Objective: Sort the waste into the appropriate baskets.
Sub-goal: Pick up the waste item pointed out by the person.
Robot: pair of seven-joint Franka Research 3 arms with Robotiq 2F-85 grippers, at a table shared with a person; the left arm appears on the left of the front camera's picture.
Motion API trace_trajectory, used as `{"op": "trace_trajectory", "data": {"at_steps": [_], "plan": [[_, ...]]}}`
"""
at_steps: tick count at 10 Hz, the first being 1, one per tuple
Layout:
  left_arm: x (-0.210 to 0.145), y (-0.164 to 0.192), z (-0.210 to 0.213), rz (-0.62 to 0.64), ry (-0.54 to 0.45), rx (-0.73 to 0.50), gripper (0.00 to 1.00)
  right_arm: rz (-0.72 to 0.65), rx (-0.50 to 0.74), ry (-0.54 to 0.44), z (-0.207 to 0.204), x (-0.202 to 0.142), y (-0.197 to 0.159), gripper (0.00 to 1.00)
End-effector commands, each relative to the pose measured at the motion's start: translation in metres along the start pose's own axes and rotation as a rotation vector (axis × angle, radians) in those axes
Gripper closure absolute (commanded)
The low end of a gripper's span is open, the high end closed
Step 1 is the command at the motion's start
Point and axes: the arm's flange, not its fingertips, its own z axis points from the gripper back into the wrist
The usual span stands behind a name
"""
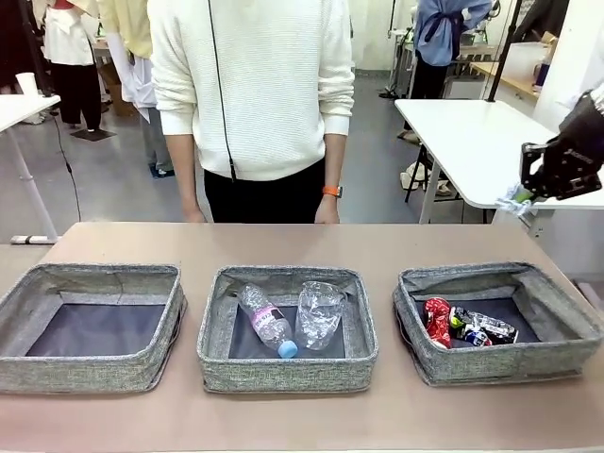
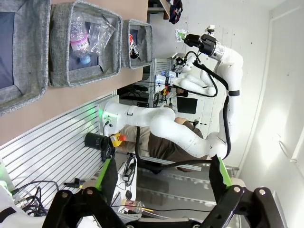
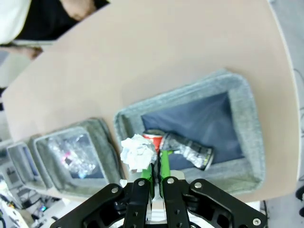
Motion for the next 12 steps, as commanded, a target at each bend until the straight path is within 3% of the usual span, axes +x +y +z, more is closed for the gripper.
{"op": "trace_trajectory", "data": {"at_steps": [1, 2, 4, 6, 8, 9, 12], "plan": [[-0.002, -0.004, 0.0, -0.003, 0.003, -0.013, 0.0, 0.016, 0.075, 0.061, -0.005, -0.001, 0.069, 0.93], [-0.002, -0.004, 0.0, -0.003, 0.003, -0.013, 0.0, 0.098, 0.152, 0.136, 0.013, -0.006, 0.135, 0.93], [-0.002, -0.004, 0.0, -0.003, 0.003, -0.013, 0.0, 0.226, 0.017, 0.176, 0.041, -0.046, 0.274, 0.93], [-0.002, -0.004, 0.0, -0.003, 0.003, -0.013, 0.0, 0.304, -0.055, 0.186, 0.04, -0.099, 0.343, 0.93], [-0.002, -0.004, 0.0, -0.003, 0.003, -0.013, 0.0, 0.404, -0.05, 0.148, 0.037, -0.132, 0.363, 0.93], [-0.002, -0.004, 0.0, -0.003, 0.003, -0.013, 0.0, 0.335, 0.006, 0.195, 0.042, -0.131, 0.351, 0.93], [-0.002, -0.004, 0.0, -0.003, 0.003, -0.013, 0.0, 0.373, -0.017, 0.187, 0.038, -0.136, 0.364, 0.93]]}}
